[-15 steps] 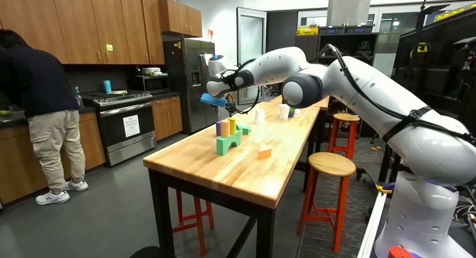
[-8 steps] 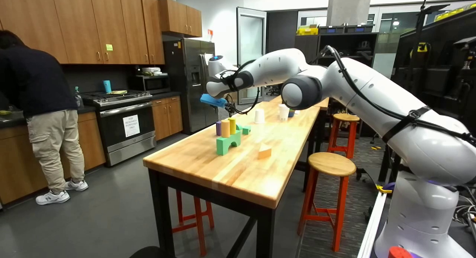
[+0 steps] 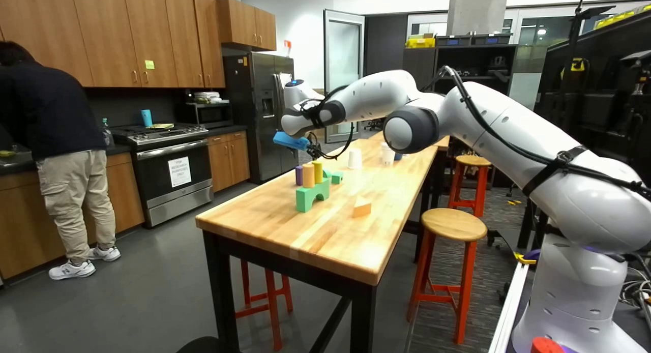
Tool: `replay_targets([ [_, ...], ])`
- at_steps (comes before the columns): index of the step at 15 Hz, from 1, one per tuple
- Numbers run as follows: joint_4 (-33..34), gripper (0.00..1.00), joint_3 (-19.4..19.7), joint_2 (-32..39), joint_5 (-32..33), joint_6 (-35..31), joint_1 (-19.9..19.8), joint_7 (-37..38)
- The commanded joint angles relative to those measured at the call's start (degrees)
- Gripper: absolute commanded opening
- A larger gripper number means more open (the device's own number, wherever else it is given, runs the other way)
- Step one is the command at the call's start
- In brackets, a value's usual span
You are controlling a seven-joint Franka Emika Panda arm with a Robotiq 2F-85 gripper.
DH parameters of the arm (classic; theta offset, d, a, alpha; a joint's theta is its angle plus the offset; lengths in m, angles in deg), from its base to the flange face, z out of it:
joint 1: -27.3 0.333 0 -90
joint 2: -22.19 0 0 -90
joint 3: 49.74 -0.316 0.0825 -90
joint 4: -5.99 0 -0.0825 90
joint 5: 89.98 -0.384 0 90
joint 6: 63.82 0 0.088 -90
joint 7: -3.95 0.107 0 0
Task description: Move the purple block forward
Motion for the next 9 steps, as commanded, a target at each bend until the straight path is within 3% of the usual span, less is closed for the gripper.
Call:
replay_targets([
  [1,3.04,1.0,-0.72,1.34,-1.06,1.87,-0.82,-0.6],
  [9,3.57,1.0,-1.08,1.83,-1.78,2.87,-1.35,-0.08],
])
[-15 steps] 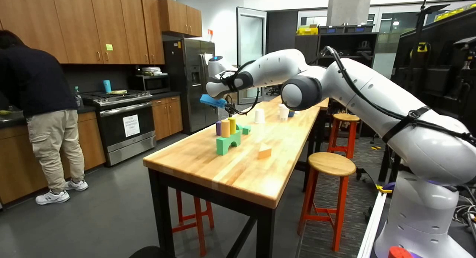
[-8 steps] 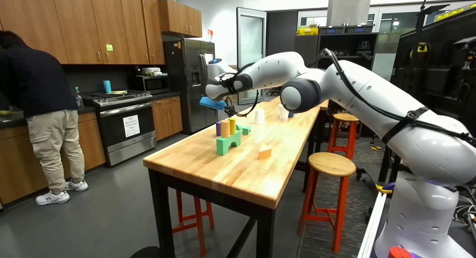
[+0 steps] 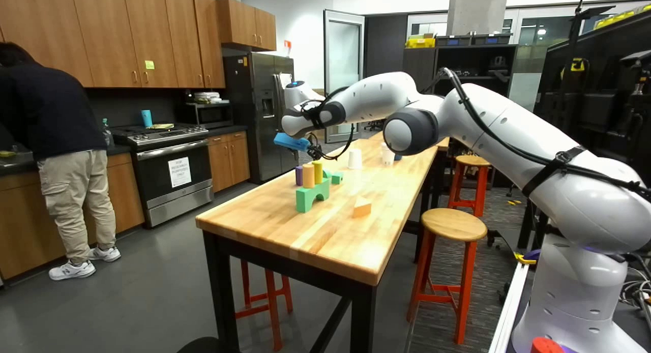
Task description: Move the purple block forward
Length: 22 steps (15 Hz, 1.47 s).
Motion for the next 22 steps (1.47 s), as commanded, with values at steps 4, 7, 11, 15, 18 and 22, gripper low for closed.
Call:
replay_targets([
  [4,3.17,1.0,-0.71,1.48,-2.33,2.61,-0.96,0.5],
  [7,3.91,1.0,-0.43,2.05,-2.64,2.94,-0.93,0.68],
  [11,5.56,1.0,-0.47,3.6,-3.08,2.73,-1.23,0.9],
  [15,7.38,1.0,-0.2,4.99,-2.75,2.43,-1.16,2.04],
  [18,8.36,1.0,-0.29,5.58,-2.79,2.47,-1.14,2.44],
  [22,9.32,0.89,-0.4,6.07,-2.82,2.5,-1.24,2.63],
])
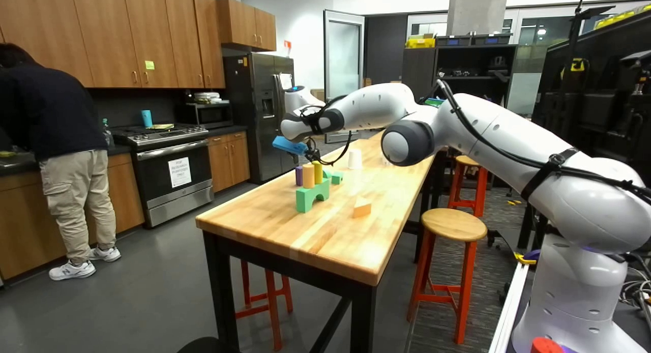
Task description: Move the purple block forward
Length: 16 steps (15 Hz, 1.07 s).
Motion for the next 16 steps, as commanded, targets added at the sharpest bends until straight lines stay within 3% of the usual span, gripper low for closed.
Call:
replay_targets([
  [1,3.26,0.74,-0.46,1.48,-0.89,0.98,-0.62,0.38],
  [9,4.13,0.15,-0.44,1.7,-0.82,0.81,-0.83,0.07],
  [11,4.36,0.12,-0.44,1.64,-0.8,0.78,-0.9,0.0],
  [13,4.59,0.01,-0.45,1.54,-0.73,0.75,-0.93,-0.22],
  [16,4.89,0.0,-0.5,1.5,-0.75,0.73,-0.94,-0.34],
])
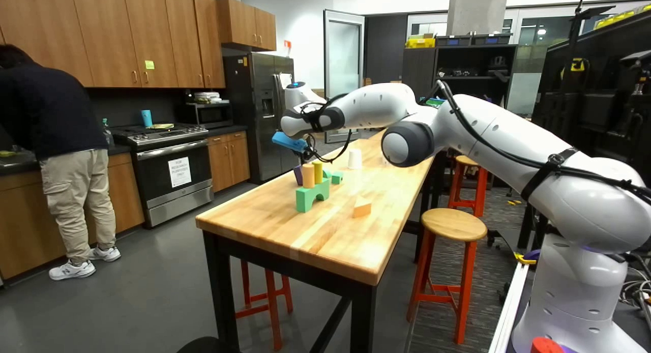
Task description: Move the purple block forward
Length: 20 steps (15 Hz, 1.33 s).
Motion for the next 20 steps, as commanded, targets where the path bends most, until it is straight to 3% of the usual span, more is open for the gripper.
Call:
replay_targets([
  [1,2.33,0.0,-0.5,0.88,-0.75,0.73,-0.63,-0.35],
  [20,3.3,0.0,-0.02,-0.45,-0.54,0.62,-0.68,0.63],
])
